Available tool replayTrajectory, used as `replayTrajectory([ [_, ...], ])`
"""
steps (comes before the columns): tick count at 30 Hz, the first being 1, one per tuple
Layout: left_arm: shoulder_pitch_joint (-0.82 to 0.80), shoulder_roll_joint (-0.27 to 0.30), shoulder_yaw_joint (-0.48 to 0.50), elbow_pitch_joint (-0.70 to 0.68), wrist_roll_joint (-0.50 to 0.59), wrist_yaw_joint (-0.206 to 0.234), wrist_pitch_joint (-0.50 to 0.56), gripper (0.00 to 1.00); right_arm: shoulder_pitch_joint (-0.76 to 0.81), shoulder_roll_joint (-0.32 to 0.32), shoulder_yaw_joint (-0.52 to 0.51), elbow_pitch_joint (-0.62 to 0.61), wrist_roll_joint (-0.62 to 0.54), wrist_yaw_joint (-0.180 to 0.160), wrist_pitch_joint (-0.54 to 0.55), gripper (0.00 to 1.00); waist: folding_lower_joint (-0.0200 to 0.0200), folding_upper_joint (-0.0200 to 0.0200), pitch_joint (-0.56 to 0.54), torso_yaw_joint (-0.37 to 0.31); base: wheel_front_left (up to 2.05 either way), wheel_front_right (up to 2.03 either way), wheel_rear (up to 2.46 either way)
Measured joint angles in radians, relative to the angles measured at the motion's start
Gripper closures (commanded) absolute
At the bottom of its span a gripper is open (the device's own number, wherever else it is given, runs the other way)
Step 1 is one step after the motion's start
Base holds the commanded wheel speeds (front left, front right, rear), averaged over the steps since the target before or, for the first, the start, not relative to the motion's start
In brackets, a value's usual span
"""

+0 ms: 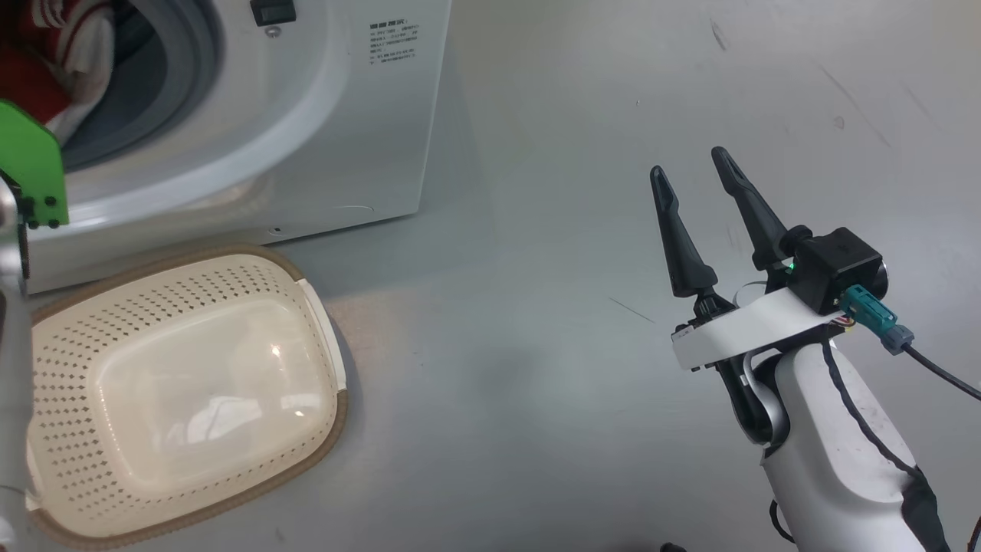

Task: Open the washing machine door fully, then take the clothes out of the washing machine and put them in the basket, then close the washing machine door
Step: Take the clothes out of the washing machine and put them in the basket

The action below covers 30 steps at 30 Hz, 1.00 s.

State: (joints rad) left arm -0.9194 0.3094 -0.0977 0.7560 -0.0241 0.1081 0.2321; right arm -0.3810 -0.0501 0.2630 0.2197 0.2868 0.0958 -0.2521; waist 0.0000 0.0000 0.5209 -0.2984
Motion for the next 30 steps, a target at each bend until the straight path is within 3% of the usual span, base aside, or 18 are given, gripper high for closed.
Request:
replayTrajectory([
  [30,0.272,-0.131,0.056,0.053,-0.138,-0.054,-0.333,1.00,0.146,-0.025,-0.026,0.052,-0.033,-0.001,0.000,0.00,0.0000,0.0000,-0.285,0.136,0.00,0.00,0.00],
])
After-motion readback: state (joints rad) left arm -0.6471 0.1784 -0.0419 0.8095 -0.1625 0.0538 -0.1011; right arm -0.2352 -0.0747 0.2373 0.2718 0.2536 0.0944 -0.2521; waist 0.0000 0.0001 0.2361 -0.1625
